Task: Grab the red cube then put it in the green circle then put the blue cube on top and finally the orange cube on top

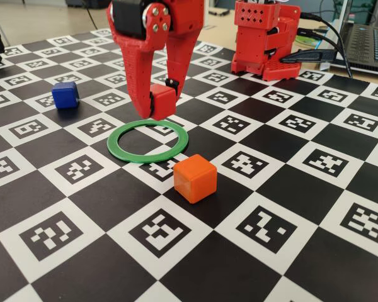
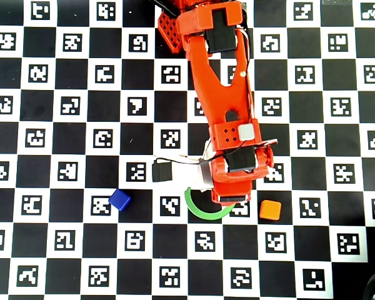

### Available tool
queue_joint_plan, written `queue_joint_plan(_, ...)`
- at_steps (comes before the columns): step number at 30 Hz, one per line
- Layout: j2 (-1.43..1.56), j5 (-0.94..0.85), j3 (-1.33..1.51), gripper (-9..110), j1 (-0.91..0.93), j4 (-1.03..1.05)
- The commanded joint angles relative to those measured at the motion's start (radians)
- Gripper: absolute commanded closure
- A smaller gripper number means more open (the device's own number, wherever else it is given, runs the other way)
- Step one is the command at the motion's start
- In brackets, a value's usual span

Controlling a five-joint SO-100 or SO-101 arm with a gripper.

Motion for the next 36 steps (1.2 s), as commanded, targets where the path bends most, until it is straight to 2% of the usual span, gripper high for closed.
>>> queue_joint_plan(1, 0.011, -0.015, -0.011, 94, 0.026, -0.028)
queue_joint_plan(27, -0.037, -0.018, 0.052, 94, 0.051, -0.12)
queue_joint_plan(33, -0.023, -0.012, 0.061, 66, 0.049, -0.114)
queue_joint_plan(36, -0.006, -0.006, 0.061, 61, 0.049, -0.104)
